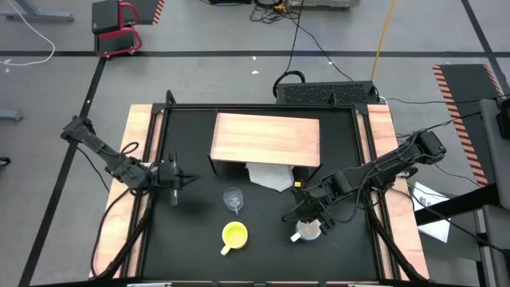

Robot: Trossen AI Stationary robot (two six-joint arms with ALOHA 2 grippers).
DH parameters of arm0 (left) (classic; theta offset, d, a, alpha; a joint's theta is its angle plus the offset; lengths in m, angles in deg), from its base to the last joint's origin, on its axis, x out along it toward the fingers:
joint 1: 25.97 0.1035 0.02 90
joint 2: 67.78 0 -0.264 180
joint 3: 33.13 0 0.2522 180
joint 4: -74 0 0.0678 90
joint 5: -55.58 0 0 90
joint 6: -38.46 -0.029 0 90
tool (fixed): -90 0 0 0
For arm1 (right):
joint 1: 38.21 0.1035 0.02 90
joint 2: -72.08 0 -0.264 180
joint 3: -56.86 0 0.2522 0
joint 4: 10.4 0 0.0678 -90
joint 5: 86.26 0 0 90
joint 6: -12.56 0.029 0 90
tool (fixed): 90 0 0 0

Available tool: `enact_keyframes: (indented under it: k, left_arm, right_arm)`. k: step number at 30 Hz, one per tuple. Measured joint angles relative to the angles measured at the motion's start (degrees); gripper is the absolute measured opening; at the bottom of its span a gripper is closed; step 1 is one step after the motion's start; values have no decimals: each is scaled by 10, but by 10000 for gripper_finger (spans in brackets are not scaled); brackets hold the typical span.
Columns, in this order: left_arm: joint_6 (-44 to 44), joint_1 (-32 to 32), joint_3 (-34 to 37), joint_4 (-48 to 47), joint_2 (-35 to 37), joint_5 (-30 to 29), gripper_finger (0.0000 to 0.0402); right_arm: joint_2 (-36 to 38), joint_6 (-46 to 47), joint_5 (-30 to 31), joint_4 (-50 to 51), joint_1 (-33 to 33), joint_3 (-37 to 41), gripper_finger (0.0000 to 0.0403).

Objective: Stack small to large cups/mugs on shelf
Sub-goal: Put the red mug on the shelf

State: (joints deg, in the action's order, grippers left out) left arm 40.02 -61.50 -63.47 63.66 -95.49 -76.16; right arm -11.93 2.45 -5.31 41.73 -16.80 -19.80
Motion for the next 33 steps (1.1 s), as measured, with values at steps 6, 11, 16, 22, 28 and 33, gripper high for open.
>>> enact_keyframes:
  k: [6,11,16,22,28,33]
  left_arm:
    - [-30,0,56,29,76,41,0]
    - [-51,0,79,29,128,45,0]
    - [-60,0,93,25,156,44,0]
    - [-57,0,114,28,159,33,0]
    - [-51,0,115,36,159,31,0]
    - [-55,0,115,41,159,31,0]
  right_arm:
    - [0,4,0,0,0,0,0]
    - [0,4,0,-6,0,0,0]
    - [0,4,0,-5,0,0,0]
    - [1,4,1,-14,0,6,0]
    - [4,2,0,-48,-1,33,0]
    - [3,1,-2,-40,-1,31,0]
